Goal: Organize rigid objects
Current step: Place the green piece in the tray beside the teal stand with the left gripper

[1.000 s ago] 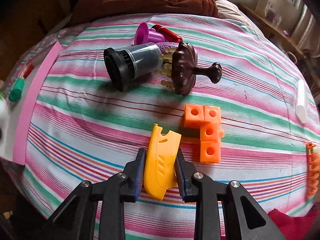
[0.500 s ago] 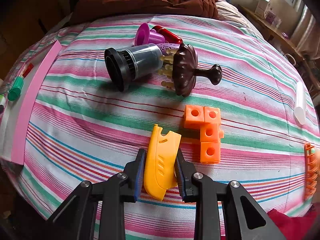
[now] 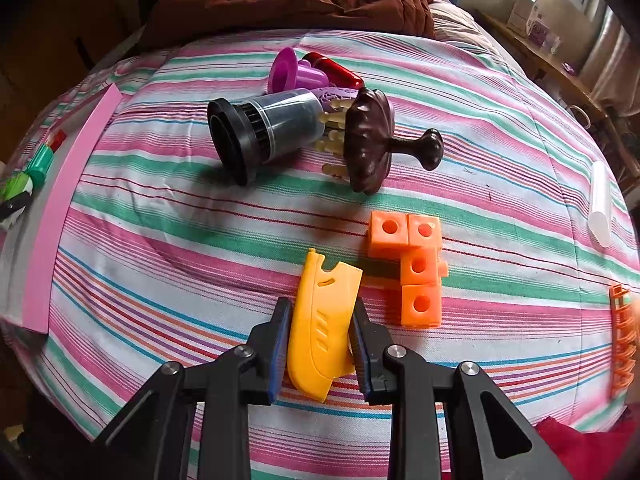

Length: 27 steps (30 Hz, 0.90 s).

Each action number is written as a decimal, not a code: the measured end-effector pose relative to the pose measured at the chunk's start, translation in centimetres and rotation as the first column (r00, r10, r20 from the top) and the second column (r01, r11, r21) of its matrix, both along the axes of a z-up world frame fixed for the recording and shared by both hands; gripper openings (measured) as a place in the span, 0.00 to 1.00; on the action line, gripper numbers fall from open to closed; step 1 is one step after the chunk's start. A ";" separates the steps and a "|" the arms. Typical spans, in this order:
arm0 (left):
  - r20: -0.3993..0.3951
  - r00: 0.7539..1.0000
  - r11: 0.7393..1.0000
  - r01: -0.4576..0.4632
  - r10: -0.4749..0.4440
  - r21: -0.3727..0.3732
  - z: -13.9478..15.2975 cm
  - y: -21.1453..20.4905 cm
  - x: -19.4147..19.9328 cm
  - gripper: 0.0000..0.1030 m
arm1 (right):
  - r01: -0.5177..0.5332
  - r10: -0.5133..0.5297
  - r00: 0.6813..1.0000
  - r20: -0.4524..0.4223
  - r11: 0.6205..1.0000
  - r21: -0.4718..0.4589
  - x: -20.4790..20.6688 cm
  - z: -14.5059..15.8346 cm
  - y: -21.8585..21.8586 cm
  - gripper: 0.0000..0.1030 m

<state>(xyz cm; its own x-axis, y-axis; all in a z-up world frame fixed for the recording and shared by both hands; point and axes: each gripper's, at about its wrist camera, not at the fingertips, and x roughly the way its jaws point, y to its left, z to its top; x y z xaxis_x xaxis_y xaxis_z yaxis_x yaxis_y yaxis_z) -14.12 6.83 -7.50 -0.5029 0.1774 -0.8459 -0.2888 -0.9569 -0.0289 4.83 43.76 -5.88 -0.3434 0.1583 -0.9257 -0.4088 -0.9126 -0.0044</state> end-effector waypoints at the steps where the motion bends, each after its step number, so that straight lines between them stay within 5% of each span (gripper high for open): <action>1: 0.002 1.000 1.000 0.001 -0.001 0.001 0.0 0.1 -0.2 0.51 | -0.001 0.001 1.000 0.000 1.000 0.001 0.0 -0.1 0.0 0.28; 5: 0.003 1.000 1.000 -0.014 0.014 0.019 0.6 -0.1 -0.2 0.57 | -0.001 0.001 1.000 0.000 1.000 0.001 0.1 -0.1 -0.2 0.28; 15: -0.171 0.985 1.000 -0.030 0.031 0.010 5.1 -1.0 4.5 0.59 | -0.015 0.015 1.000 0.003 1.000 0.027 0.6 -1.1 -0.9 0.28; 27: -0.201 0.979 0.999 -0.025 0.033 0.042 7.2 -1.2 8.9 0.59 | -0.064 0.063 0.998 -0.022 0.998 -0.022 0.7 -1.7 -2.0 0.28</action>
<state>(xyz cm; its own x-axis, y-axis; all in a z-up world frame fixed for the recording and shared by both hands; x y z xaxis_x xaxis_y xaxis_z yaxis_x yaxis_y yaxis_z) -5.17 5.63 -0.33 -0.6682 0.1910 -0.7190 -0.2644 -0.9644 -0.0104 5.56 41.74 -7.56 -0.3718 0.1145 -0.9212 -0.3498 -0.9365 0.0248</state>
